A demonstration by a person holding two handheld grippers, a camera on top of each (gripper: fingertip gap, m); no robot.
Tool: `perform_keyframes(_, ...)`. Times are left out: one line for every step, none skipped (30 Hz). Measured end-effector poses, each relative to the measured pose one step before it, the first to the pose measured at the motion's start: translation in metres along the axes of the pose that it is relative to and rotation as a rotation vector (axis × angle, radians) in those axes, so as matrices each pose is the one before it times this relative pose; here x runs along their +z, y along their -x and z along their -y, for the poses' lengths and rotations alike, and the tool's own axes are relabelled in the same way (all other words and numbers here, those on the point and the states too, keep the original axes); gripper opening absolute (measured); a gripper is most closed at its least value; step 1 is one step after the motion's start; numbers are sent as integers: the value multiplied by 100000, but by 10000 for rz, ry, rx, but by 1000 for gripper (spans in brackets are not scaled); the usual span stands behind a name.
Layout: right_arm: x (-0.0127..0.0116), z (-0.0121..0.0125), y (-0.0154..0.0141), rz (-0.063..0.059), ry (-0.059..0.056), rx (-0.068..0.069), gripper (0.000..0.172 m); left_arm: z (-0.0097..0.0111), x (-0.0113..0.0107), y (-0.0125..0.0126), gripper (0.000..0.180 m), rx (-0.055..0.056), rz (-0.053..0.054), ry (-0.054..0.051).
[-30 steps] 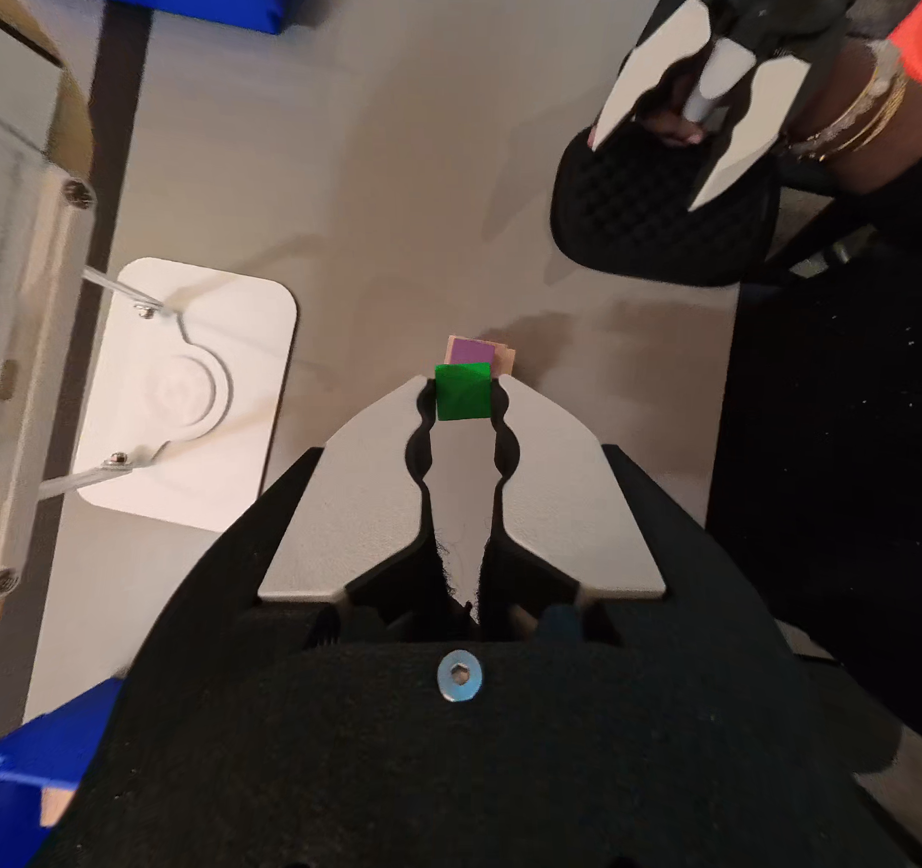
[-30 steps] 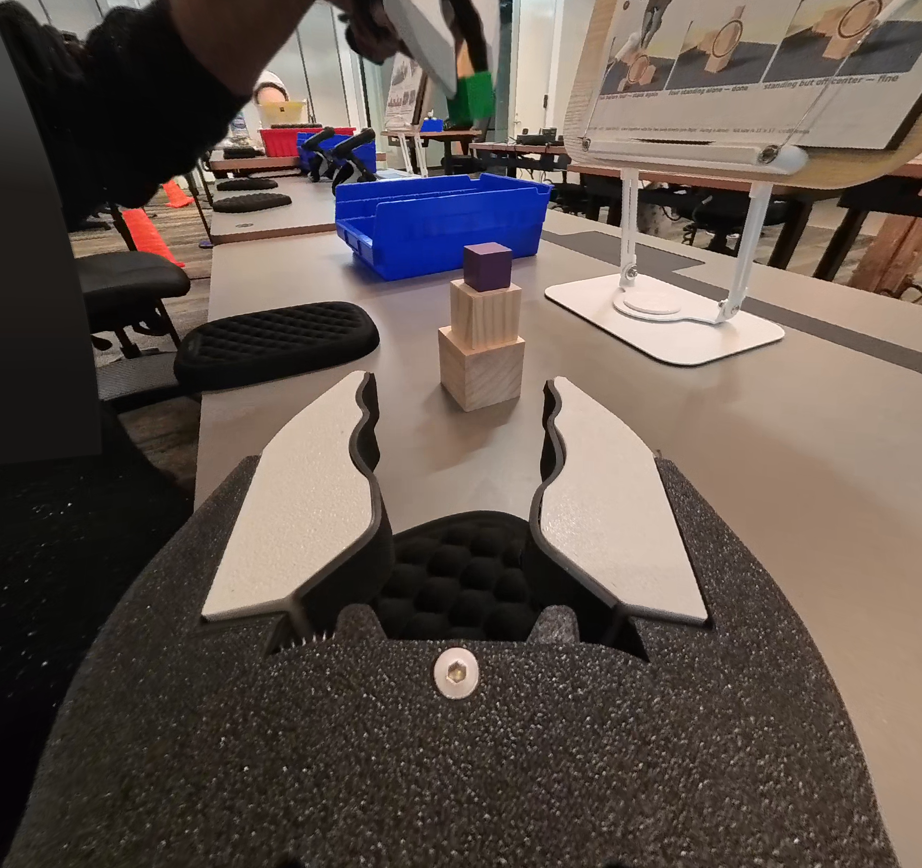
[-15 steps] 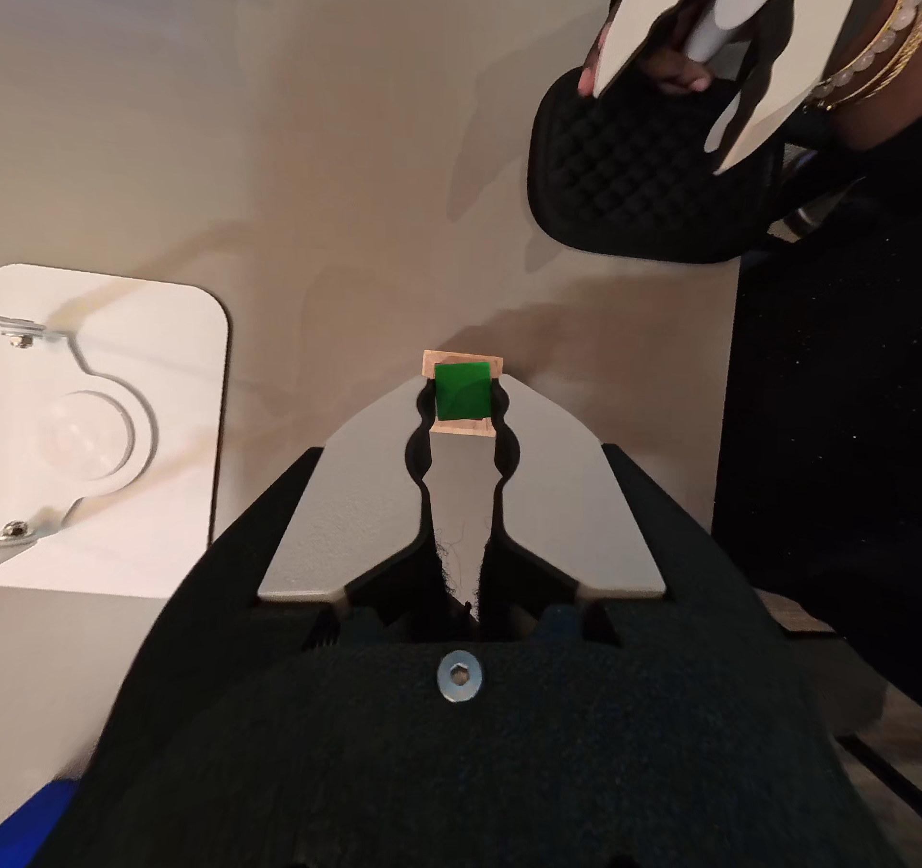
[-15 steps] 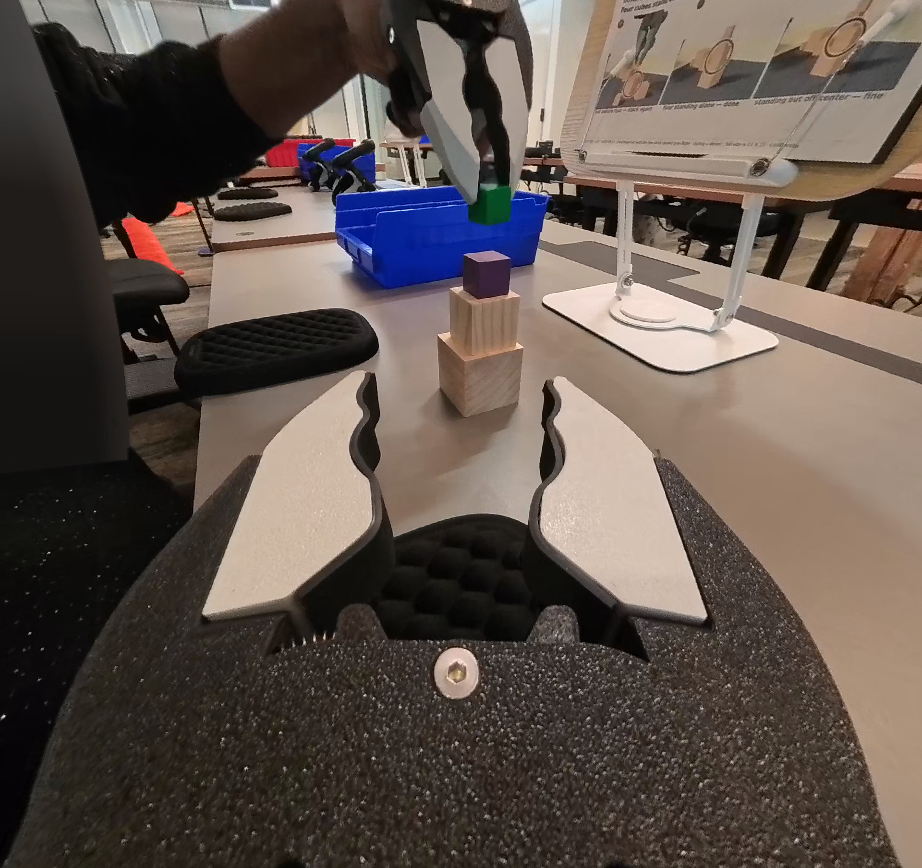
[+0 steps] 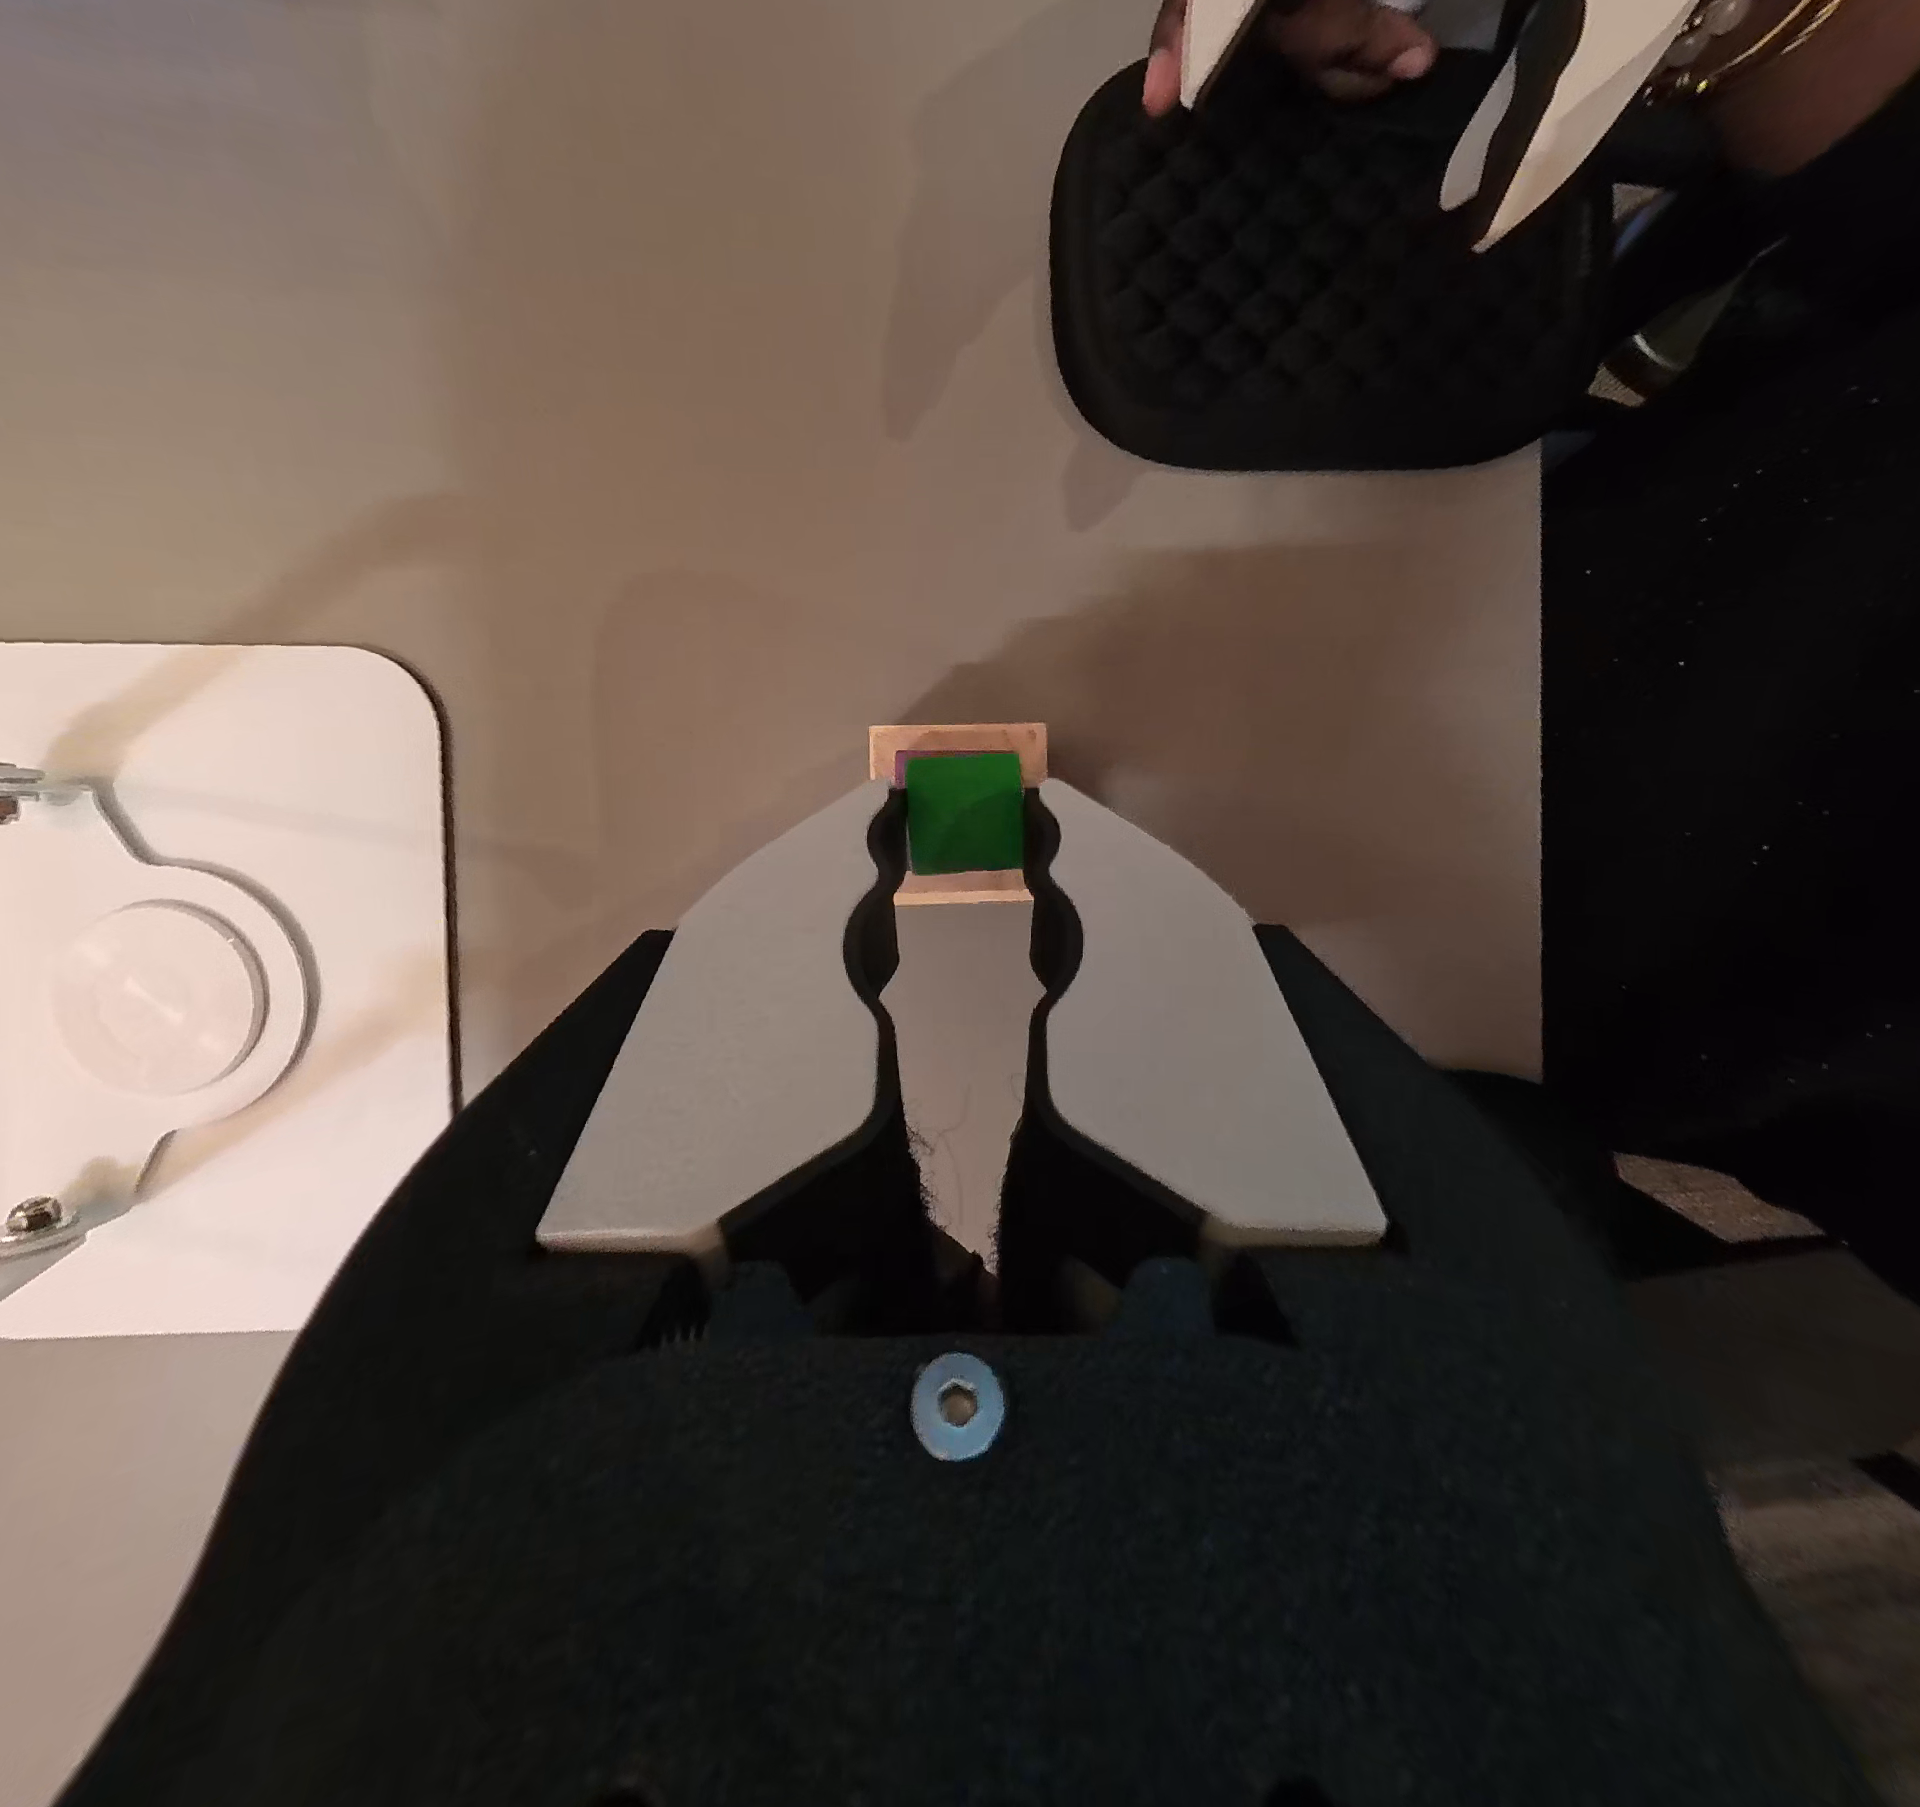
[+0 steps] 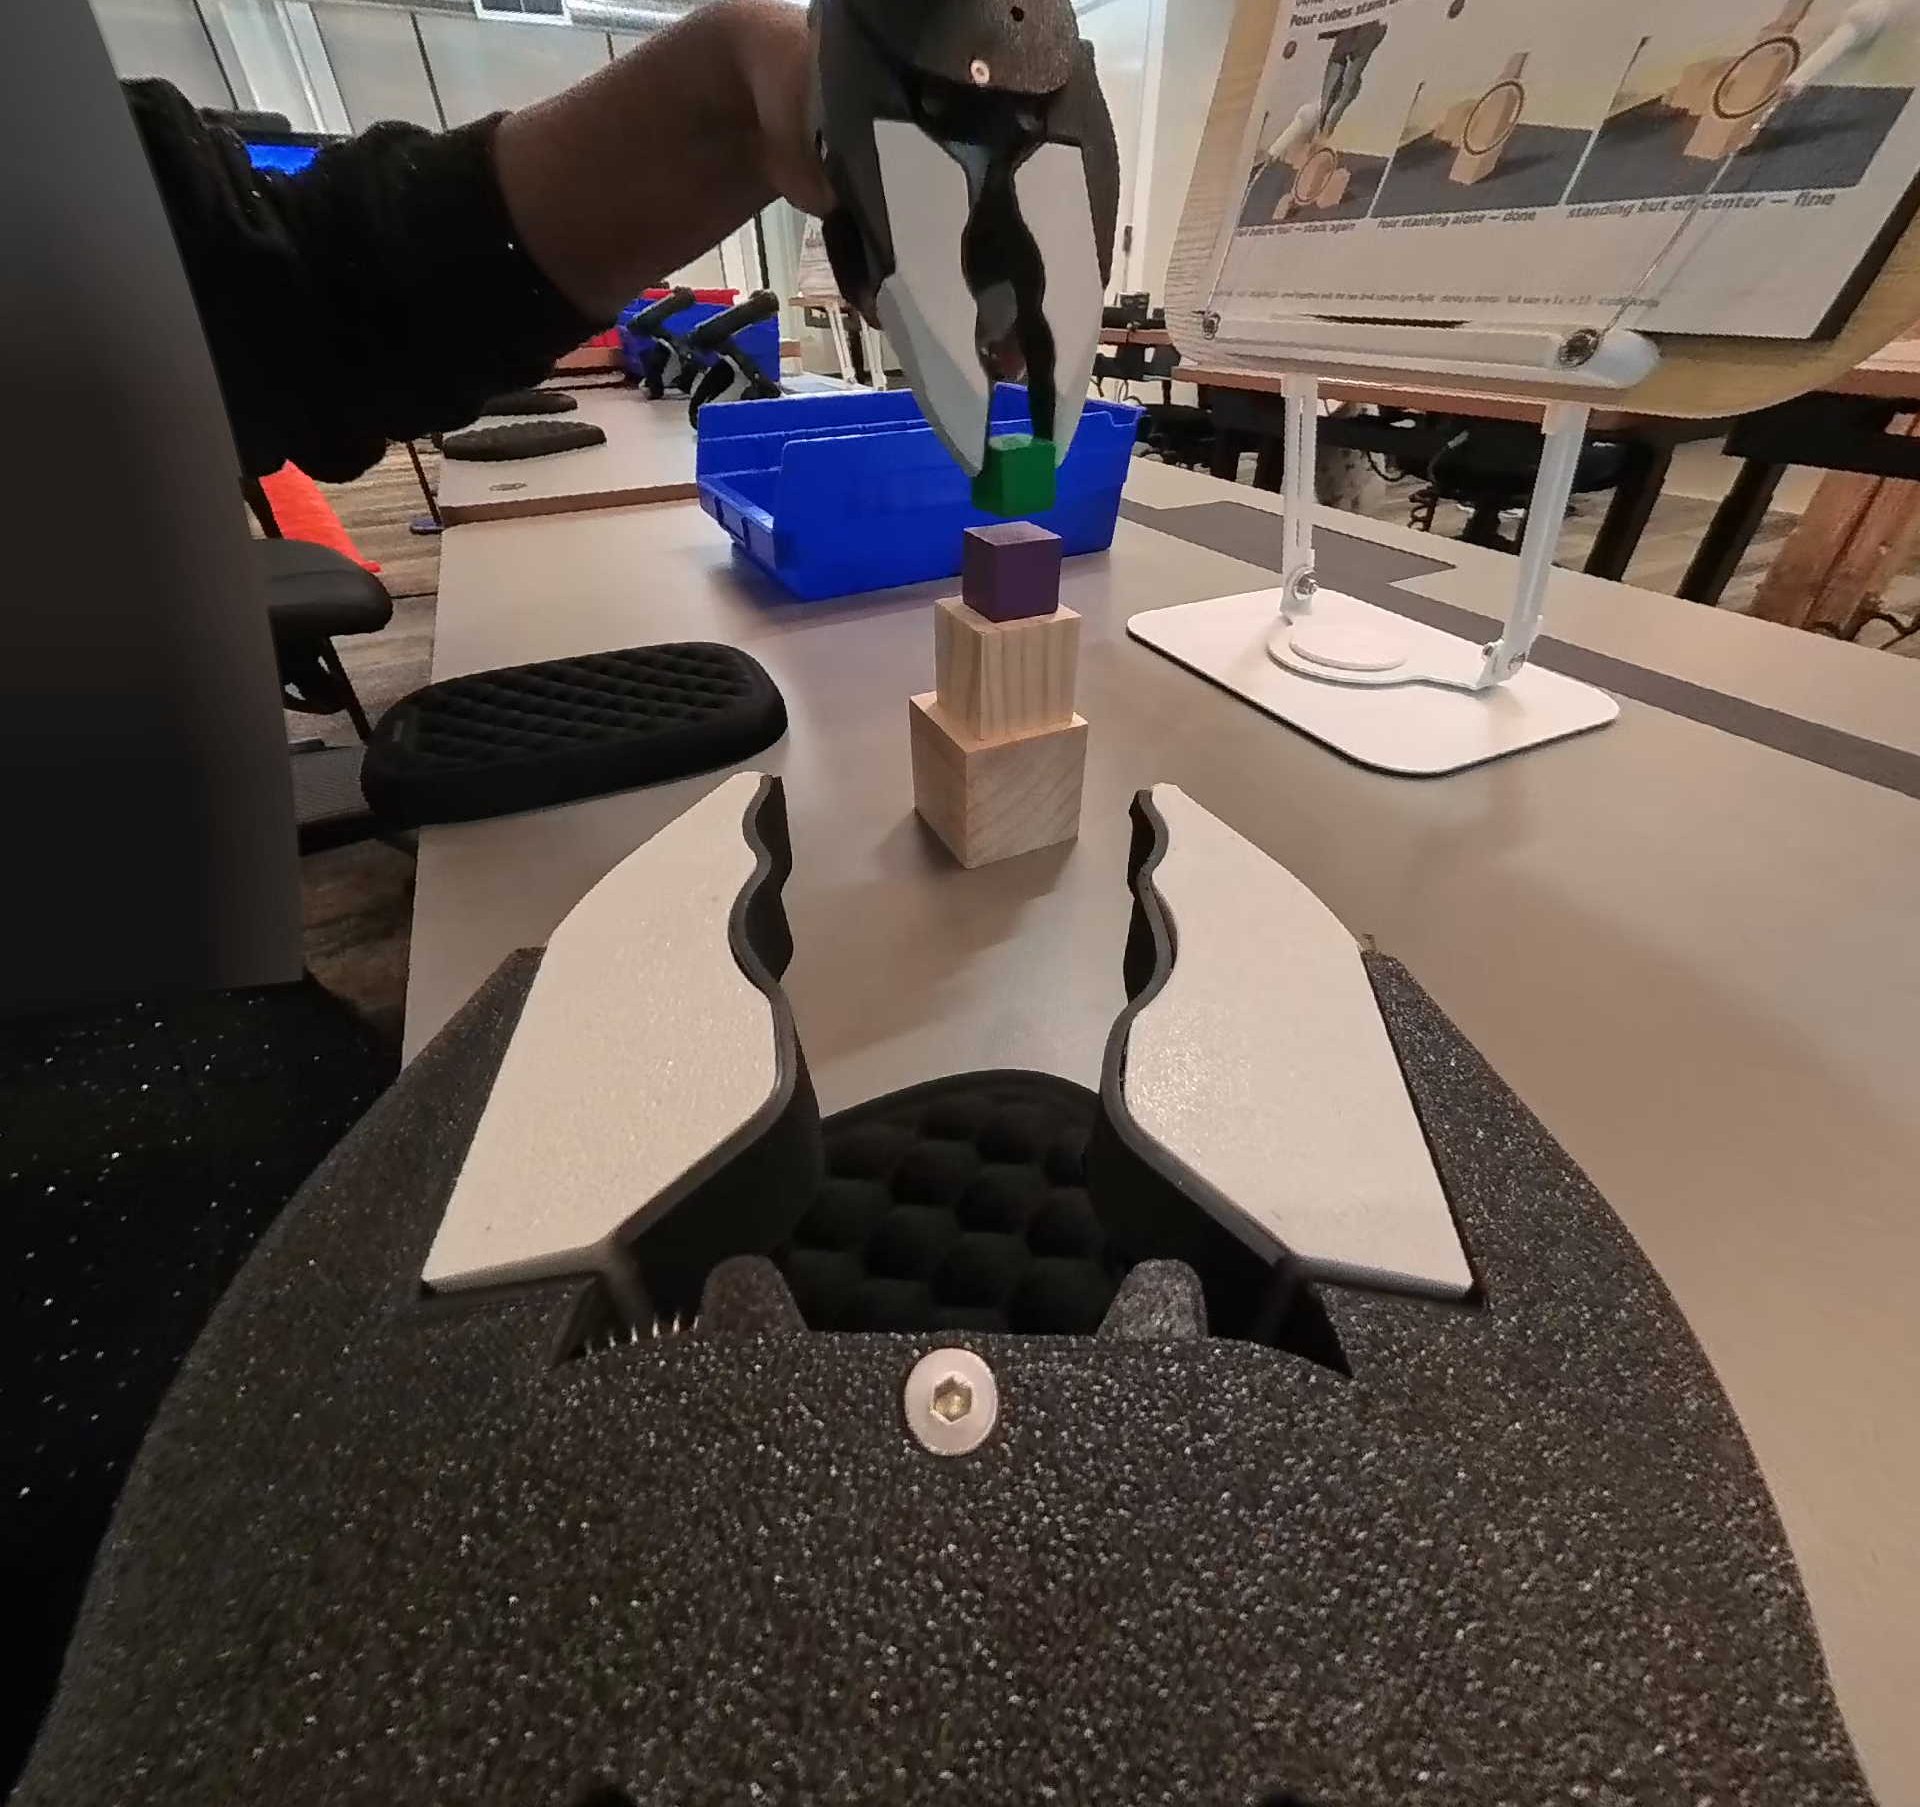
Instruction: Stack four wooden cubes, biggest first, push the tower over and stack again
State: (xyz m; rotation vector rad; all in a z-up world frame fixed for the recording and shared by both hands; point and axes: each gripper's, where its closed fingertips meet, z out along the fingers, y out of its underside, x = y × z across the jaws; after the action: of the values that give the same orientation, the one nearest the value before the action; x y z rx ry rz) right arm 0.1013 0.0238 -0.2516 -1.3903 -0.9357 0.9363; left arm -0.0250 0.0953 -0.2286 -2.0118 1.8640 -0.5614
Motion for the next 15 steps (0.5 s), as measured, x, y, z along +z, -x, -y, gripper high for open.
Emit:
perform_keyframes(-9, 8, 6, 1, -6, -1, 62, -30, -7, 144, 21, 29, 87, 20)
perform_keyframes(-2, 3, 2, 0, -3, -9, 62, -28, -5, 59, 21, 42, 14, 5)
perform_keyframes(2, -7, 2, -3, 5, -10, 62, -10, 16, -35, 21, 21, -56, -13)
perform_keyframes(6, -16, 8, -2, 12, -8, 62, 8, 11, 39, 21, -23, -13, -26)
perform_keyframes(10, -16, 4, 0, 12, -5, 62, -21, 29, 64, 21, -22, -2, -1)
perform_keyframes(5, -7, 5, 2, 5, -1, 62, -63, 42, -18, 21, 8, -60, 24)
perform_keyframes(1, 12, -7, 2, -9, 5, 62, -41, 67, 0, 21, 10, -39, 16)
perform_keyframes(-30, 29, -7, 3, -23, 10, 62, -30, 62, 35, 21, -2, 3, 18)
perform_keyframes(-22, 28, -15, 0, -29, 17, 62, -57, 71, -2, 21, 15, -28, 37)
perform_keyframes(-33, 35, -17, 1, -28, 19, 62, -20, 58, -5, 21, 21, -17, 13)
perform_keyframes(-17, 31, -8, 5, -24, 14, 62, 28, 50, 21, 21, 18, 6, -19)
perform_keyframes(-15, 17, -15, -2, -13, 10, 62, 26, 37, -17, 21, 18, -23, -21)
perform_keyframes(-6, 0, -8, 1, 0, 5, 62, 16, 33, -41, 21, 29, -40, -14)
perform_keyframes(14, -9, 10, 4, 7, -3, 62, 8, 29, -10, 21, 34, -12, -8)
perform_keyframes(1, -15, -2, -2, 12, -4, 62, -22, 33, 43, 21, 17, 14, 15)
